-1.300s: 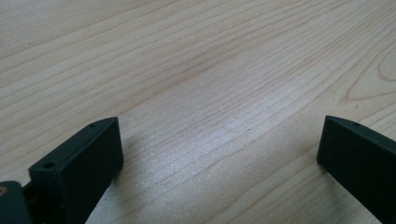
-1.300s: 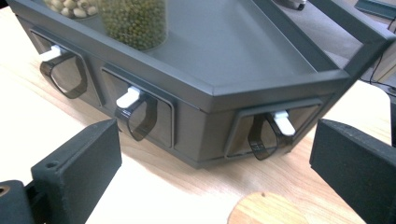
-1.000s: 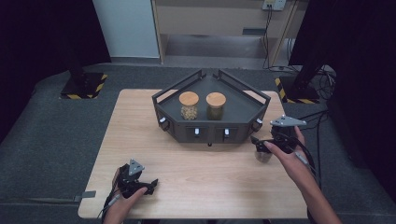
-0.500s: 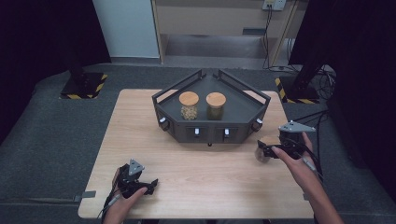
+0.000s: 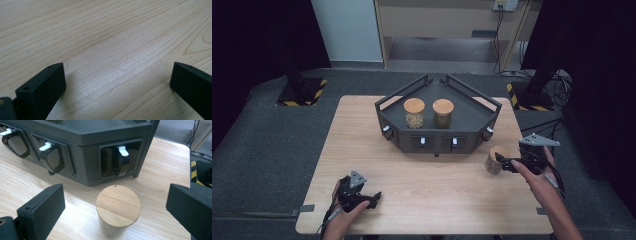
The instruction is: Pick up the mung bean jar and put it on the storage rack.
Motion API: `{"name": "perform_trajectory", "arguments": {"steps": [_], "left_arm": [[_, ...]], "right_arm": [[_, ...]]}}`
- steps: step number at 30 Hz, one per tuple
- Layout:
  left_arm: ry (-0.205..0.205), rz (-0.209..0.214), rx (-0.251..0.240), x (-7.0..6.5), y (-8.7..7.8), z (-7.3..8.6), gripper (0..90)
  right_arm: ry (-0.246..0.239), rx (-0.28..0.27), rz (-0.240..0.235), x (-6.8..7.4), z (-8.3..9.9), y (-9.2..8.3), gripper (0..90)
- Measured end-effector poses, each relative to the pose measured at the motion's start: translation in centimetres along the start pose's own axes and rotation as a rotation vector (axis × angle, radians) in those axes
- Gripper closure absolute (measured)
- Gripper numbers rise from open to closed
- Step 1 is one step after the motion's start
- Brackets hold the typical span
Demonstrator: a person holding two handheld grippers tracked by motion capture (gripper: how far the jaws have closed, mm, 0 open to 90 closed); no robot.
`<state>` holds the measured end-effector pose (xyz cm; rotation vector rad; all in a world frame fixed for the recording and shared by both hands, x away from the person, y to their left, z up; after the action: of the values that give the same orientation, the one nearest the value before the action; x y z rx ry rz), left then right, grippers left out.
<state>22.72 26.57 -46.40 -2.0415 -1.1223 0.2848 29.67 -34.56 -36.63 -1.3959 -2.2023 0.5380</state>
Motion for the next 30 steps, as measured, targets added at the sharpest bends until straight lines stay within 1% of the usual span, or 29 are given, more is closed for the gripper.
{"name": "perform_trajectory", "arguments": {"steps": [7,14,30], "left_arm": [[0.0,0.0,0.0,0.0,0.0,0.0,0.0],[0.0,0.0,0.0,0.0,0.0,0.0,0.0],[0.0,0.0,0.0,0.0,0.0,0.0,0.0]], "right_arm": [[0.004,-0.001,0.001,-0.4,0.6,-0.3,2.2],[0.019,-0.004,0.005,-0.8,1.4,-0.2,2.3],[0.032,-0.004,0.005,-1.0,2.3,0.4,2.3]]}}
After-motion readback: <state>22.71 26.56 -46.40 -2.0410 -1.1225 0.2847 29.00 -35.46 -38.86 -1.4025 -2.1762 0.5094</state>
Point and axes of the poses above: each handheld gripper's, and its own axes: y roughly forward along the jaws, z roughly out of its underside, x roughly to its left, the point moved 3 cm from there along y, roughly forward along the jaws, and after that the axes turned 12 degrees about y, right-handed, at the moved point
